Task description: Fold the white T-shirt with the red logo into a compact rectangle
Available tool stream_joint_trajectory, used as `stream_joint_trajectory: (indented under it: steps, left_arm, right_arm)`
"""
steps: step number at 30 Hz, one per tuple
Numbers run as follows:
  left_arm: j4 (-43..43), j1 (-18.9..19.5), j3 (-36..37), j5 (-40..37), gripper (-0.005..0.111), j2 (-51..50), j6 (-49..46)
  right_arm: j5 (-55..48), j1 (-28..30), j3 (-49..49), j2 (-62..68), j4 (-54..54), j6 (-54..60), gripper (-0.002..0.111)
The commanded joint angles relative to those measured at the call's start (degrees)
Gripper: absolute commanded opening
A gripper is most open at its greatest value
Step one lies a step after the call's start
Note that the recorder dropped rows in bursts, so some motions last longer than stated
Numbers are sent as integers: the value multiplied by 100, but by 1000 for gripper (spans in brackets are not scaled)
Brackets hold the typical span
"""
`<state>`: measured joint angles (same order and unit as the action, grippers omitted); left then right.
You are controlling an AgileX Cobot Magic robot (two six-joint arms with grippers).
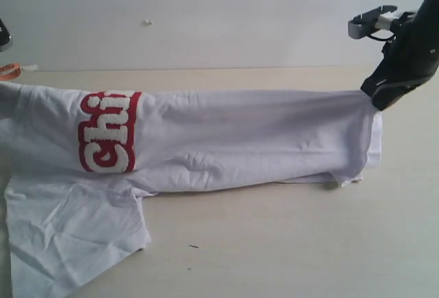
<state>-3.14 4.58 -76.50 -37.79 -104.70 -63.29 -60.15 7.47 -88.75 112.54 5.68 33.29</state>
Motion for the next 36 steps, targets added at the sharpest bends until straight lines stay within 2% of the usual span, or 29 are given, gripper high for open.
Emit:
stream_joint_trajectory:
  steps: [1,6,13,23,31,36]
  left_arm:
    - [45,61,-8,1038,0,-62,13]
    - [-48,61,-8,1258,0,-56,186]
    - [-62,61,-8,1014,0,650,1656]
    - [-71,-71,-8,-934,0,2209,2059]
    - [-65,-71,-8,-2012,0,3693,2238]
    - [-1500,-71,-47,-2721,0,4289,1979]
  right_arm:
    - [1120,19,-150,25,206,63,0]
    - [1340,19,-150,18,347,229,0]
    - [924,19,-150,-543,361,229,0]
    - [-558,19,-102,-1851,1110,228,0]
    - [-981,19,340,-3294,1397,174,0]
    - [-981,19,443,-3817,1746,-483,0]
